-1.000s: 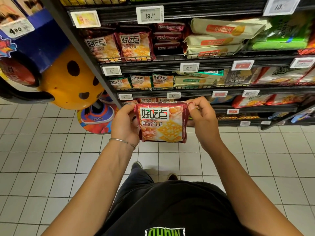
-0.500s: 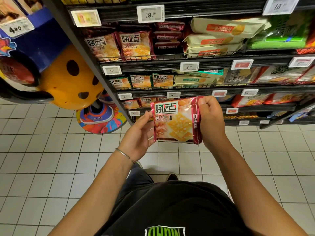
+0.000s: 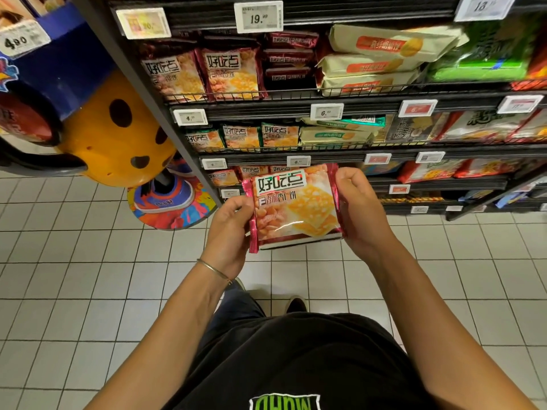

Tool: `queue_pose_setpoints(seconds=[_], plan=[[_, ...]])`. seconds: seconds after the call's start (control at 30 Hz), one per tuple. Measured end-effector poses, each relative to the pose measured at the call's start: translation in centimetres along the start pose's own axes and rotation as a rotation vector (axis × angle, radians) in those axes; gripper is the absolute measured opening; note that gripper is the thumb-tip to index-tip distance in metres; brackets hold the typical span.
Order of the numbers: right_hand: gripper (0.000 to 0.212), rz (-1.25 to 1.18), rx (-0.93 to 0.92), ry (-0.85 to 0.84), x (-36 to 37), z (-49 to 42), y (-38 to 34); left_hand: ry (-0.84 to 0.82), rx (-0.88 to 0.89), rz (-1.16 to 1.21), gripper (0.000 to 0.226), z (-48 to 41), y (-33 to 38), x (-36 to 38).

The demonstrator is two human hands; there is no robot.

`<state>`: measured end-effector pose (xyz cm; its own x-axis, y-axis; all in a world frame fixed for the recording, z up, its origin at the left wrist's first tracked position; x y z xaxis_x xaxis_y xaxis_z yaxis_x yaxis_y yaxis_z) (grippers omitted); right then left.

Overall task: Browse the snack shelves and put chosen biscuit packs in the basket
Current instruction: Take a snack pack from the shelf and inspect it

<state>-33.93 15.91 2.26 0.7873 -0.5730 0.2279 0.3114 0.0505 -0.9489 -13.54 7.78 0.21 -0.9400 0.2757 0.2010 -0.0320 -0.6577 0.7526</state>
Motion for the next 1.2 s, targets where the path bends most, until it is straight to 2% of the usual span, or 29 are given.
queue_pose_setpoints(seconds=[0.17,0.27,0.4,0.53,0.67,0.8,0.87,1.07,1.2], plan=[[0.030,0.040,0.019,-0.149,1.3,0.7,0.4,-0.006,-0.031,0.159,0.024,0.5,1.5,0.0],[0.034,0.023,0.047,-0.144,1.5,0.8,0.8,-0.008,-0.065,0.189,0.035,0.7,2.0,0.1],[0.026,0.025,0.051,-0.094,1.3,0.7,0.8,-0.032,-0.125,0.179,0.042,1.1,1.6,0.6],[0.030,0.050,0.013,-0.091,1.1,0.8,0.5,-0.058,-0.117,0.083,0.042,1.3,1.0,0.8],[0.029,0.072,-0.013,-0.090,0.9,0.9,0.1,-0.077,-0.045,0.022,0.022,1.5,1.0,0.7],[0.029,0.071,-0.041,-0.097,0.9,0.7,-0.4,0.057,0.033,-0.132,0.016,1.2,1.3,0.0],[0.029,0.076,-0.043,-0.103,1.0,0.6,-0.5,0.103,0.052,-0.110,0.014,1.1,1.2,-0.1],[0.027,0.116,-0.036,-0.080,1.1,0.6,-0.4,0.212,0.061,-0.130,0.027,0.8,0.8,-1.2],[0.028,0.124,-0.014,-0.058,1.0,0.6,-0.2,0.259,0.019,-0.231,0.026,0.5,0.6,-1.7]])
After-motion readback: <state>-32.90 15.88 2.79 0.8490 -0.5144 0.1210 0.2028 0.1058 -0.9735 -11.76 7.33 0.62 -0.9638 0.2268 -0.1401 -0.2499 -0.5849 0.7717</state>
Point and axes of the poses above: each hand's wrist, its own z-axis away from the middle knuckle, its own x-axis out of the palm, y = z × x, the point moved 8 cm from there along -z, towards the middle knuckle, and after that the axes turned 11 degrees about -x, right-handed, at the moved point
